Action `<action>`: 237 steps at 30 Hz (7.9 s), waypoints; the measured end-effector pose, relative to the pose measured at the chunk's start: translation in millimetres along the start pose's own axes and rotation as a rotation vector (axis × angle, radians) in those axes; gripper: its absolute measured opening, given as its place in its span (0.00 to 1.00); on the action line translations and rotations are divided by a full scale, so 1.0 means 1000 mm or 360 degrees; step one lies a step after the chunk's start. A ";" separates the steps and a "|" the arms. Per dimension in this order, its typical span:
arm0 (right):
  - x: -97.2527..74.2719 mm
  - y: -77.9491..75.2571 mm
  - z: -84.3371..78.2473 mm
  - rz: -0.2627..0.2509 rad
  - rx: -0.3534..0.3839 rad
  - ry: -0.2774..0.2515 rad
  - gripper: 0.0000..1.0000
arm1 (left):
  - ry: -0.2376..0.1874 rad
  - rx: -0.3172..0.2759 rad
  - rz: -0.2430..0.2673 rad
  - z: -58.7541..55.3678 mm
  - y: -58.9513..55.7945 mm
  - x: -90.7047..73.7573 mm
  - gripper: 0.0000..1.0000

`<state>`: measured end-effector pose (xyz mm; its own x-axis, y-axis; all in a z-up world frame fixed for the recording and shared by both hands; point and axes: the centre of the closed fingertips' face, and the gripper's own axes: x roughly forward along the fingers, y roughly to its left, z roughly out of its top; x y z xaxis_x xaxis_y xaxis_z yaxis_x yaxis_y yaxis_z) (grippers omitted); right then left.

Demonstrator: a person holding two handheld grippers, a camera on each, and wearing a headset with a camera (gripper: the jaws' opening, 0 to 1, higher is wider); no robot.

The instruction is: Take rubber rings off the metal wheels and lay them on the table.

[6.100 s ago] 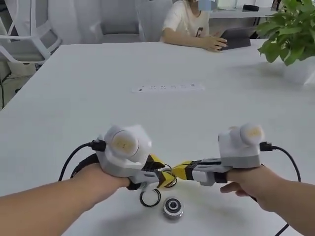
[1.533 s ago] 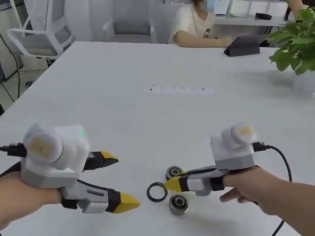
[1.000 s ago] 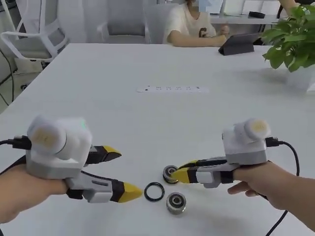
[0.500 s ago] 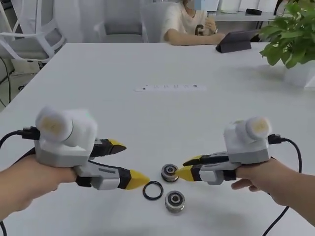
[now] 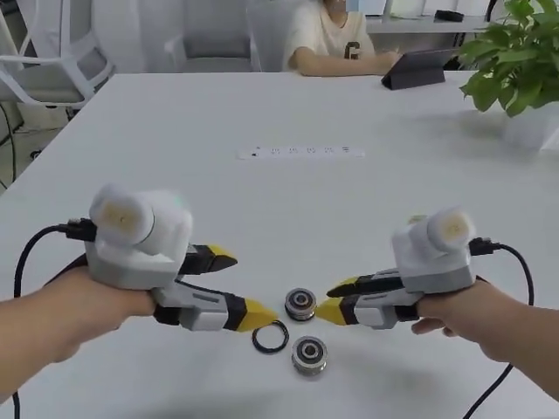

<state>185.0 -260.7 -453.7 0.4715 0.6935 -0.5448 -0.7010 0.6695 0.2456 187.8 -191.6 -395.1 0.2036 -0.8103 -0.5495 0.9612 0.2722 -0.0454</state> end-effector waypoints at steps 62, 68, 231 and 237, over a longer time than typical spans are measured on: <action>0.023 -0.009 -0.016 0.0013 -0.0094 0.0081 0.12 | 0.0167 0.0001 -0.0117 -0.022 -0.002 0.075 0.32; 0.023 -0.009 -0.016 0.0010 -0.0092 0.0075 0.12 | 0.0180 0.0018 -0.0126 -0.022 -0.003 0.080 0.27; 0.007 -0.002 0.002 0.0147 0.0535 -0.0218 0.00 | 0.0151 0.0188 0.0086 -0.020 0.002 0.090 0.07; 0.008 -0.002 0.004 0.0138 0.0510 -0.0216 0.00 | 0.0158 0.0197 0.0081 -0.019 0.002 0.090 0.08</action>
<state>192.1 -255.8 -455.4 0.4996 0.7658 -0.4049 -0.5479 0.6414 0.5371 204.2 -253.9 -460.5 0.2390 -0.7402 -0.6285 0.9670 0.2405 0.0844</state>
